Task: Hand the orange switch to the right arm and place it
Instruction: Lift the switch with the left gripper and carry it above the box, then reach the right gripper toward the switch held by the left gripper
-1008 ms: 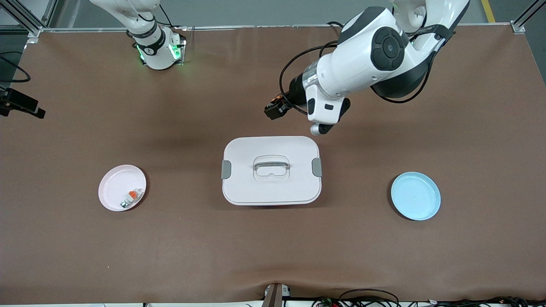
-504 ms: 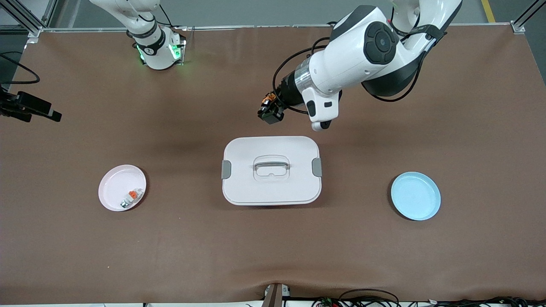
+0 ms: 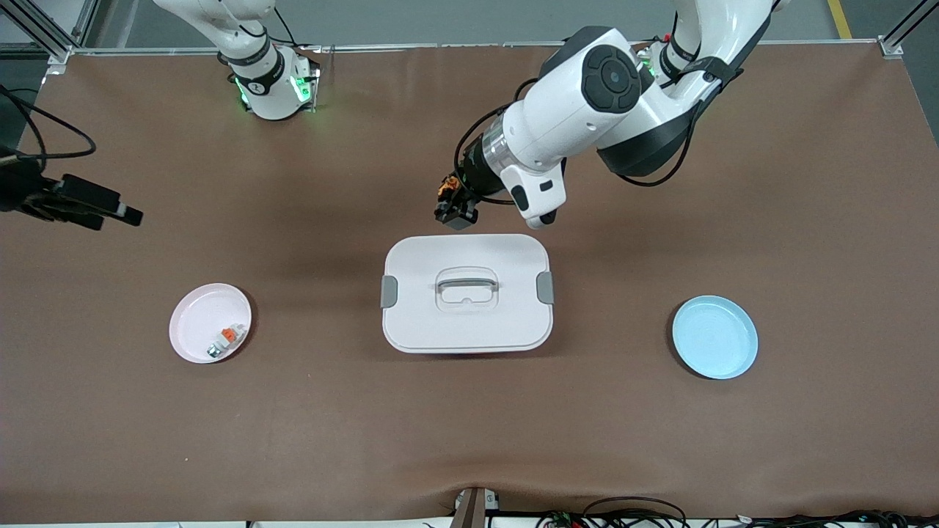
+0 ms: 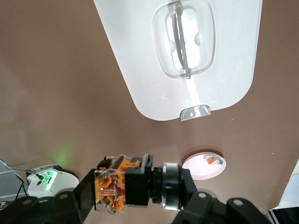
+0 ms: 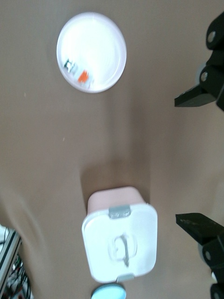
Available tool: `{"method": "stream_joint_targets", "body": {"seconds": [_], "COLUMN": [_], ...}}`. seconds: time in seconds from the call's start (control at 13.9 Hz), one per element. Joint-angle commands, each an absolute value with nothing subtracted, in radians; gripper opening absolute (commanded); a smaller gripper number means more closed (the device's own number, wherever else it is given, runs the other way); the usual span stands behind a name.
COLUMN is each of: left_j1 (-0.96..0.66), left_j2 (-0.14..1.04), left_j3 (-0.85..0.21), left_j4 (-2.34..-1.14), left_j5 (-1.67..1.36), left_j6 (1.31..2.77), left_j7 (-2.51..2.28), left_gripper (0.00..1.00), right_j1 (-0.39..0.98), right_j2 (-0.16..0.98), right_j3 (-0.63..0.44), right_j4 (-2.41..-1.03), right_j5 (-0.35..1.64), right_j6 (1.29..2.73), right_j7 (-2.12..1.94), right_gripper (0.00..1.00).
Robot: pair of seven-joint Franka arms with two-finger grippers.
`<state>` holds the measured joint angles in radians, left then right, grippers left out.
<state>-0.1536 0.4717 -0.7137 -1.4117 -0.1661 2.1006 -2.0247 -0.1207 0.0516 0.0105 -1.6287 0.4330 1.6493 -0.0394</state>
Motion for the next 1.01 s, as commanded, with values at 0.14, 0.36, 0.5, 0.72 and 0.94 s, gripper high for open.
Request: {"method": "stream_joint_targets", "body": {"seconds": [0.14, 0.36, 0.5, 0.72, 0.94], "left_j1": [-0.19, -0.29, -0.351, -0.368, -0.37], "left_j2": [0.497, 0.531, 0.56, 0.561, 0.56], "left_j3": [-0.69, -0.597, -0.525, -0.511, -0.511], "left_j4": [-1.361, -1.299, -1.266, -1.266, -1.266], "left_j5": [-0.144, -0.146, -0.147, -0.147, -0.147], "left_j6": [2.103, 2.105, 2.112, 2.109, 2.102], "left_j7": [-2.092, -2.198, -2.304, -2.312, -2.312], "left_gripper": [0.0, 0.0, 0.0, 0.0, 0.0], "right_j1": [-0.025, 0.057, 0.096, 0.147, 0.211], "right_j2": [-0.008, -0.023, -0.026, -0.051, -0.051], "right_j3": [0.009, 0.009, 0.009, 0.009, 0.011], "right_j4": [-1.79, -1.851, -1.882, -1.927, -1.94], "right_j5": [0.546, 0.581, 0.618, 0.681, 0.715], "right_j6": [1.825, 1.922, 1.969, 2.028, 2.08], "right_j7": [0.038, 0.081, 0.081, 0.101, 0.127], "right_gripper": [1.0, 1.0, 1.0, 1.0, 1.0]}}
